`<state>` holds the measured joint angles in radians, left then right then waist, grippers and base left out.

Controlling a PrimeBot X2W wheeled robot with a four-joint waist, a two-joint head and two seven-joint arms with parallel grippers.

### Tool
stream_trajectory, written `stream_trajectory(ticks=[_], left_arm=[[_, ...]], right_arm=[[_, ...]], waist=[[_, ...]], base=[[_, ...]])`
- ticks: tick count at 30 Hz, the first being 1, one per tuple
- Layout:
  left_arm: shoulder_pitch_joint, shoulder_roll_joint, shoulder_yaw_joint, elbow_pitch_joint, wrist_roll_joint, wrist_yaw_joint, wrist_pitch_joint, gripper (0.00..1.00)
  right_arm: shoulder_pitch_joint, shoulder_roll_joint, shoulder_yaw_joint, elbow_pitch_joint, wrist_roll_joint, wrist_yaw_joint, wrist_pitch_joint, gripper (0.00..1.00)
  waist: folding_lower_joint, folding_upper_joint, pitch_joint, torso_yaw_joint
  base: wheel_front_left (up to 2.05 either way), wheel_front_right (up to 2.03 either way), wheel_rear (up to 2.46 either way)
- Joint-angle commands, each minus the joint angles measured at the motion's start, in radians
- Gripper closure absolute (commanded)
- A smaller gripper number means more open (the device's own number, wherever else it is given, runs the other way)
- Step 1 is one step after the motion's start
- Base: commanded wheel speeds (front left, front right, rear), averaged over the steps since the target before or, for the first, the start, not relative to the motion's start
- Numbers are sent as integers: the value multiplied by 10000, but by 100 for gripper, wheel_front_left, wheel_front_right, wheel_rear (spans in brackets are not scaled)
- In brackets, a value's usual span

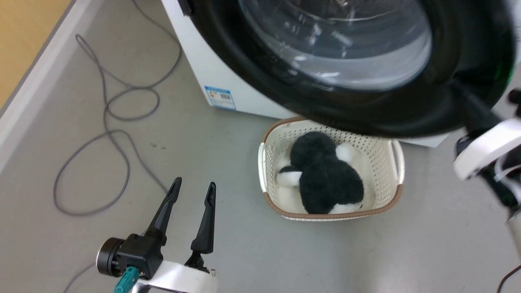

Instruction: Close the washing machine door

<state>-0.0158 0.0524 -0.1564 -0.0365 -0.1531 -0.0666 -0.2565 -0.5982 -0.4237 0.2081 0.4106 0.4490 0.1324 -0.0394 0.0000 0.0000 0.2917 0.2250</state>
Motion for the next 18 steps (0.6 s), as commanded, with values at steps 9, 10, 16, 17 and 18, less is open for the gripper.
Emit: stream_trajectory(ticks=[9, 10, 16, 17, 18], left_arm=[[-474, -20, -220, 24, -226, 60, -53, 0], [-498, -20, -233, 27, -234, 68, -53, 0], [-609, -21, -375, 32, -237, 131, -53, 0], [-631, -21, -410, 32, -251, 145, -53, 0], [-652, -21, -439, 34, -262, 160, -53, 0]], right_arm=[[-1955, -313, -592, 1619, 173, -17, 156, 100], [-2120, -307, -621, 1785, 170, -17, 160, 100], [-2998, -248, -1118, 2668, 58, -17, -58, 100], [-3123, -253, -1170, 2781, 18, -17, -97, 100], [-3239, -263, -1219, 2889, -41, -17, -141, 100]], waist=[[0, 0, 521, 318], [0, 0, 546, 333], [0, 0, 692, 386], [0, 0, 722, 396], [0, 0, 750, 405]], base=[[0, 0, 0], [0, 0, 0], [0, 0, 0], [0, 0, 0], [0, 0, 0]])
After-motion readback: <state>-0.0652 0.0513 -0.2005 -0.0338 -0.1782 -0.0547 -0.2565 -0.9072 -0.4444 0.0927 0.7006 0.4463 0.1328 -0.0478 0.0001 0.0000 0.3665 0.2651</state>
